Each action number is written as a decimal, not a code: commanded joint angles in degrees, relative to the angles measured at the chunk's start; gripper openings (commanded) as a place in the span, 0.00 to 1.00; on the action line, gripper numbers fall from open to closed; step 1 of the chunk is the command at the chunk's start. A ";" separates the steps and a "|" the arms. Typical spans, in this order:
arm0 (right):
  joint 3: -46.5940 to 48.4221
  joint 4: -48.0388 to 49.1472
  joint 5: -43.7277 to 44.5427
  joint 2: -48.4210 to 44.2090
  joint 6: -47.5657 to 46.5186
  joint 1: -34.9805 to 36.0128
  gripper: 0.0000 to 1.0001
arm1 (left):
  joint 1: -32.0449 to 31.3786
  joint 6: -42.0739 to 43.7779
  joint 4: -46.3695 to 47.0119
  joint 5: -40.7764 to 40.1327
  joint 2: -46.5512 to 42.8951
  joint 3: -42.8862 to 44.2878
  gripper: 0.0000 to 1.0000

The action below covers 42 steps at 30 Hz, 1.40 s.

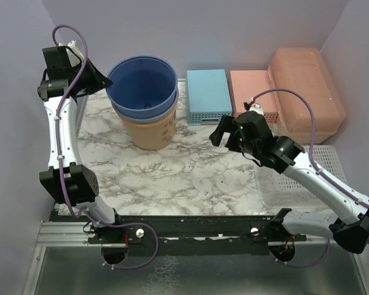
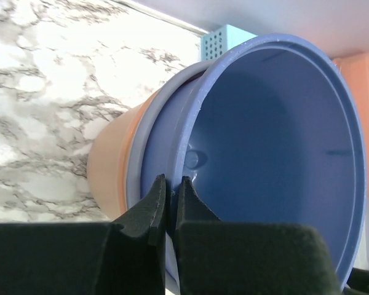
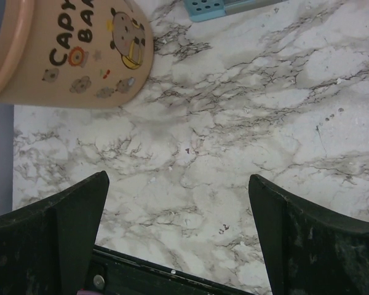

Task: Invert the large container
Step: Move the multiple containers to the center of the board, then pick up the container from the container.

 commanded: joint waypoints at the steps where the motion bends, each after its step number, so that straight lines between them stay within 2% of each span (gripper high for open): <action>1: 1.53 1.58 0.71 -1.78 0.64 -0.24 1.00 | -1.80 -2.91 4.36 7.10 -4.45 -0.98 0.00; 10: 10.13 9.55 -12.18 3.12 -1.34 -0.29 0.94 | -3.83 -7.62 9.25 6.85 -8.73 -5.71 0.00; 15: 17.54 12.30 -13.55 9.90 -1.43 -0.35 0.89 | -3.84 -10.05 12.71 6.58 -12.01 -10.27 0.00; 19: 26.82 10.79 -16.74 18.01 -1.34 -0.42 0.89 | -3.83 -9.99 12.93 5.42 -13.70 -11.95 0.00; 28: 37.26 7.41 -16.90 27.60 -0.22 -0.42 0.66 | -3.79 -9.60 12.93 6.71 -15.94 -14.40 0.00; 33: 36.22 7.79 -18.81 27.07 0.18 -0.41 0.56 | -3.80 -10.36 12.97 7.48 -17.77 -15.49 0.00; 35: 35.16 8.50 -19.33 26.31 0.33 -0.37 0.50 | -3.83 -10.91 13.27 6.98 -19.10 -16.40 0.00; 39: 33.44 11.53 -24.10 24.93 0.23 -0.33 0.31 | -3.84 -16.12 17.95 6.32 -22.84 -20.76 0.00; 41: 33.31 12.36 -26.57 24.43 0.89 -0.33 0.29 | -3.89 -17.93 19.62 5.64 -24.73 -22.49 0.00; 42: 33.23 12.82 -27.77 24.09 1.15 -0.33 0.24 | -3.84 -18.32 19.84 5.16 -25.55 -22.84 0.00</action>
